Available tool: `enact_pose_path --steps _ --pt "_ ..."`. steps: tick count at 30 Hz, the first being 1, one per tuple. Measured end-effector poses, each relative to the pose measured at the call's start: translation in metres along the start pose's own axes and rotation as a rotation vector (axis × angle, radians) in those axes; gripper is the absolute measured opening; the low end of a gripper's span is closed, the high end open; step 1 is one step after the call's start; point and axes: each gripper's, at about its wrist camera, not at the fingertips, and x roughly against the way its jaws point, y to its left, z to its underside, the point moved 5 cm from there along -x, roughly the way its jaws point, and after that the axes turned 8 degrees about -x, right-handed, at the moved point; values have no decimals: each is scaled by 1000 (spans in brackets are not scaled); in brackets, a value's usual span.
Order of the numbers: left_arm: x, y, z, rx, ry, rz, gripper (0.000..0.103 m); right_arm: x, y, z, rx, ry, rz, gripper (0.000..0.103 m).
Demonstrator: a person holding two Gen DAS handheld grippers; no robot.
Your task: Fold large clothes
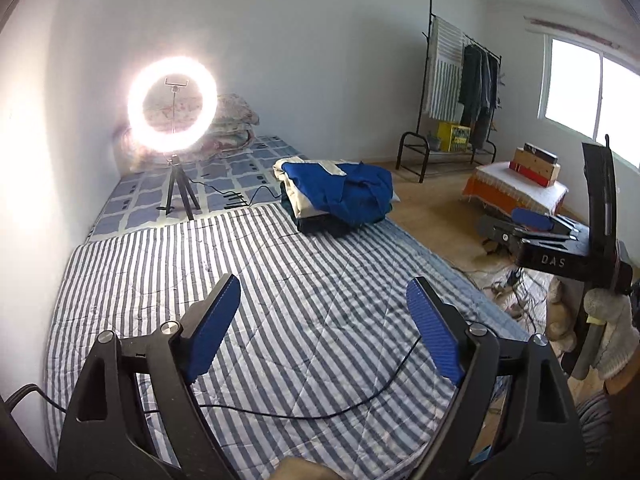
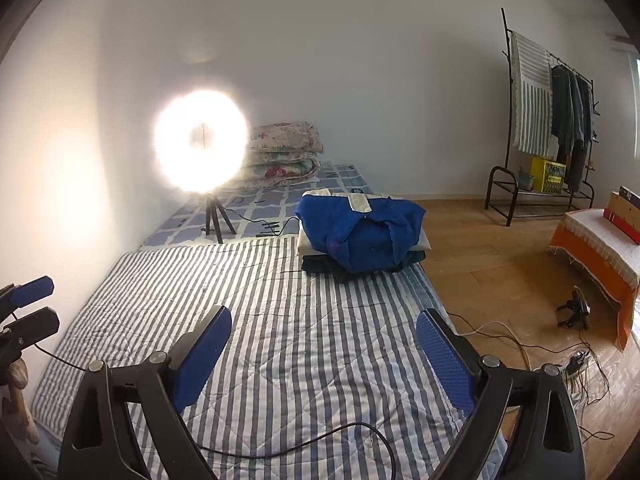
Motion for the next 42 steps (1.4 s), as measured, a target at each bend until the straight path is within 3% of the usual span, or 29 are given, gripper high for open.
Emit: enact_pose_path --steps 5,9,15,20,42 --pt "6 -1 8 -24 -11 -42 103 4 2 6 1 -18 19 103" --pt "4 3 10 -34 -7 -109 103 6 2 3 -1 -50 45 103" --pt "-3 9 19 -7 36 -134 103 6 -3 0 -41 -69 68 103" --pt "-7 13 22 -23 65 -204 103 1 -4 5 -18 -60 108 103" --pt "-3 15 21 -11 33 -218 103 -2 0 8 8 -46 108 103"
